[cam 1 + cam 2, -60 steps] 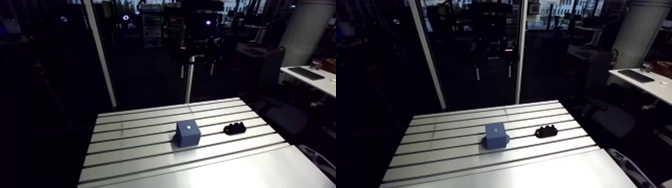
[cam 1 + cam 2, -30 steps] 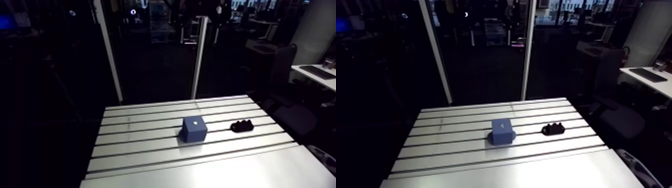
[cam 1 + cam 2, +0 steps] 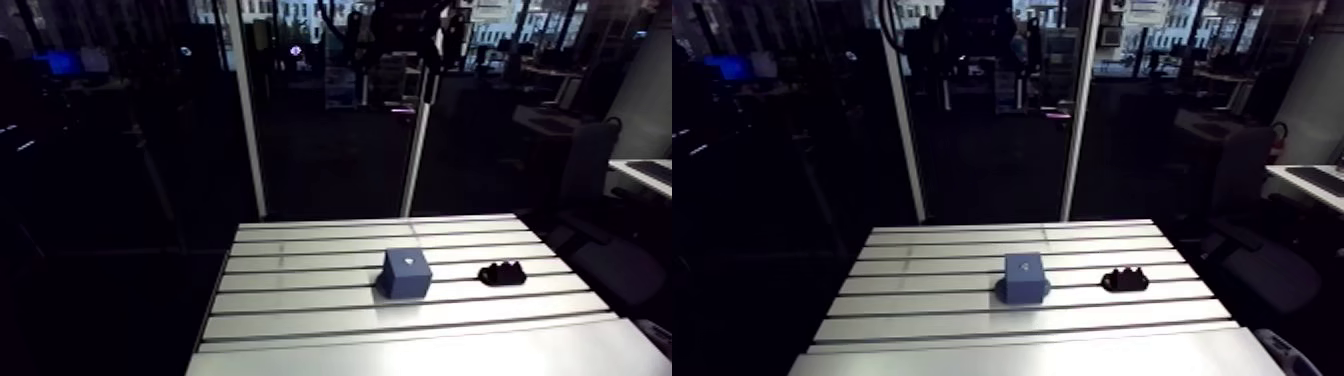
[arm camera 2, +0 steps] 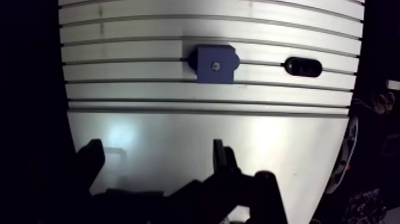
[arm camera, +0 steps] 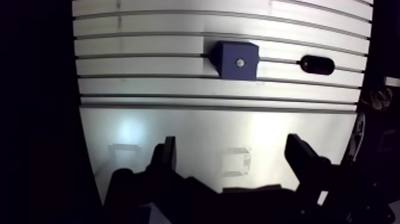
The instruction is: Pick up the M10 bolt and insert it into the hex recess until seated.
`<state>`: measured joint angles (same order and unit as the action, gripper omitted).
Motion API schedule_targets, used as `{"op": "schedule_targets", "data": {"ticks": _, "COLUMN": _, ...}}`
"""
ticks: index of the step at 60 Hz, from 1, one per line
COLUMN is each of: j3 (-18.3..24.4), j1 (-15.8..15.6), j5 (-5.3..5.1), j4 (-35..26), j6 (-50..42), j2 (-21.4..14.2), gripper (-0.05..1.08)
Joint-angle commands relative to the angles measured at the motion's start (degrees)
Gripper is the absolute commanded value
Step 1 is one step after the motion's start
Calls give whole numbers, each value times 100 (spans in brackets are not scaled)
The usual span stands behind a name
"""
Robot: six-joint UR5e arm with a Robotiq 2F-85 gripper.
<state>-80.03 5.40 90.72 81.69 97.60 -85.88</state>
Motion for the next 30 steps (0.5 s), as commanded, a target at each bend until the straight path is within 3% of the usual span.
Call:
{"op": "schedule_targets", "data": {"ticks": 1, "j3": -105, "j1": -13, "j5": 21, "j4": 0, "j6": -17, "j2": -83, "gripper": 1}}
{"op": "schedule_targets", "data": {"ticks": 30, "j3": -183, "j1": -13, "j5": -67, "j4": 8, "j6": -26, "j2": -57, "gripper": 1}}
